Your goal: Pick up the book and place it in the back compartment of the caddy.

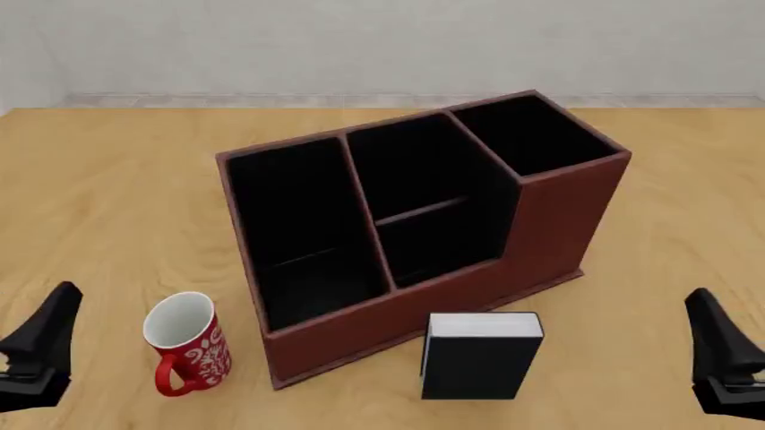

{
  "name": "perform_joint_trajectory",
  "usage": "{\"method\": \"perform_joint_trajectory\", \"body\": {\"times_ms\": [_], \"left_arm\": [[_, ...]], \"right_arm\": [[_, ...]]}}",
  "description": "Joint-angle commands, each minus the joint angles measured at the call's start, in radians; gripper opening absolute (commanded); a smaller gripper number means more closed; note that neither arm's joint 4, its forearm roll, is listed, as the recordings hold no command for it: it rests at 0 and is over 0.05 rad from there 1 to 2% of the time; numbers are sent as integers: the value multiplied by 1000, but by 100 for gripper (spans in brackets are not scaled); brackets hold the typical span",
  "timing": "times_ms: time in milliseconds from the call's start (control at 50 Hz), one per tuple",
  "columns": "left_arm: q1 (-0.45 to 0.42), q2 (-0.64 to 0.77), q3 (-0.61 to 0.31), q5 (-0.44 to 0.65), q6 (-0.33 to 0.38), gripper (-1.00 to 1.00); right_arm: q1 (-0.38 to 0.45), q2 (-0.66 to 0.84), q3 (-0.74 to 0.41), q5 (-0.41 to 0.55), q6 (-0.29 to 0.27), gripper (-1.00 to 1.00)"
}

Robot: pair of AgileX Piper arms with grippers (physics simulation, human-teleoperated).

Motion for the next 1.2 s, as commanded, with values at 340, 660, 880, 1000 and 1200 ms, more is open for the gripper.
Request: {"method": "perform_joint_trajectory", "body": {"times_ms": [340, 660, 880, 1000, 1200], "left_arm": [[-123, 3, -116, 8, -35, 100], [-271, 130, -218, -18, -43, 100], [-427, 406, -177, -253, 31, 100], [-460, 506, -175, -335, 46, 100], [-575, 699, -327, -298, 126, 100]], "right_arm": [[-1, 0, -37, 37, 5, 100], [-2, 0, -37, 41, 14, 100], [-1, 1, -34, 31, 1, 100], [-2, 2, -38, 41, 15, 100], [-1, 3, -34, 28, 0, 100]]}}
